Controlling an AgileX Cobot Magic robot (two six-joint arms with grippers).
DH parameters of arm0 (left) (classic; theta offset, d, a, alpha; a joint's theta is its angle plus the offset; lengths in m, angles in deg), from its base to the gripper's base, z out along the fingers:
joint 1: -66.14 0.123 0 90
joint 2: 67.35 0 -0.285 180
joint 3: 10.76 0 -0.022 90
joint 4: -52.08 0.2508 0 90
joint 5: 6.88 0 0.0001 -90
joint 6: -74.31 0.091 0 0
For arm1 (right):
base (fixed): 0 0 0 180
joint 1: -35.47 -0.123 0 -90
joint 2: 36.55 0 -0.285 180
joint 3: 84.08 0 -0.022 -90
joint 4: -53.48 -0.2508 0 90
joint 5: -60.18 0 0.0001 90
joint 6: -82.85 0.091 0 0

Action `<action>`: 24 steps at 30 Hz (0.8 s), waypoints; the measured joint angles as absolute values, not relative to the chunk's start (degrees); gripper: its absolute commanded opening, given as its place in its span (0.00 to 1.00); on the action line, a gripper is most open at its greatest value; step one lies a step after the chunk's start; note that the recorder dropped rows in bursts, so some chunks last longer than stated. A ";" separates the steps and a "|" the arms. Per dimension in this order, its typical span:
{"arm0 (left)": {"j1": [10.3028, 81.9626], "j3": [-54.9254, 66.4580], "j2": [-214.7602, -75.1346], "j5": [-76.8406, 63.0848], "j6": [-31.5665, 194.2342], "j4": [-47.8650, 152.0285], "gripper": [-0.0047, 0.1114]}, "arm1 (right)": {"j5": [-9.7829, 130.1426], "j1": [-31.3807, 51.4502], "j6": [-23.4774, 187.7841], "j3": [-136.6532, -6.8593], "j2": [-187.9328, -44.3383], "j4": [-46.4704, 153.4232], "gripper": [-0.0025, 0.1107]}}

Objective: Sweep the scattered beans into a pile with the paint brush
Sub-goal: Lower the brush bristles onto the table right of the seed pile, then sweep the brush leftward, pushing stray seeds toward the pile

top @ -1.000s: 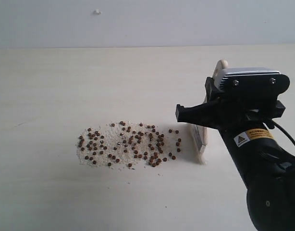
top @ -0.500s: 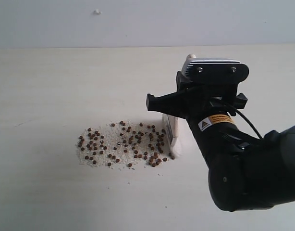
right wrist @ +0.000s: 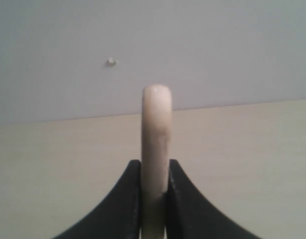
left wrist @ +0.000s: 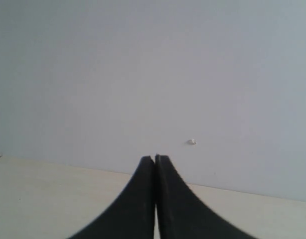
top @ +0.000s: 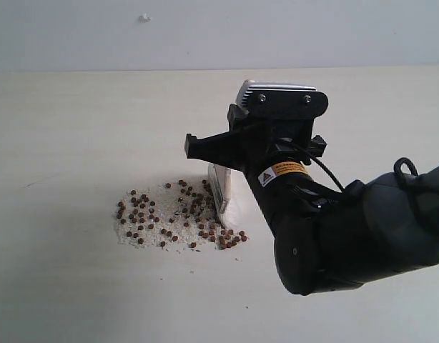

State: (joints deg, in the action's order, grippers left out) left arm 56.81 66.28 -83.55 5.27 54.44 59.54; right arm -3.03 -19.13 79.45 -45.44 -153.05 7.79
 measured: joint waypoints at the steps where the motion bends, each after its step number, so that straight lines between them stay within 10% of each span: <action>1: 56.81 66.28 -83.55 5.27 54.44 59.54 0.04 | -2.53 -19.13 79.45 -45.76 -153.05 7.89 0.02; 24: 56.81 66.28 -83.55 5.27 54.44 59.54 0.04 | 0.47 -19.13 69.76 -47.20 -149.14 2.29 0.02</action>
State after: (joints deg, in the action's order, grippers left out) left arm 56.81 66.28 -83.55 5.27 54.44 59.54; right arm 0.47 -19.13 69.76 -47.20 -149.14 2.29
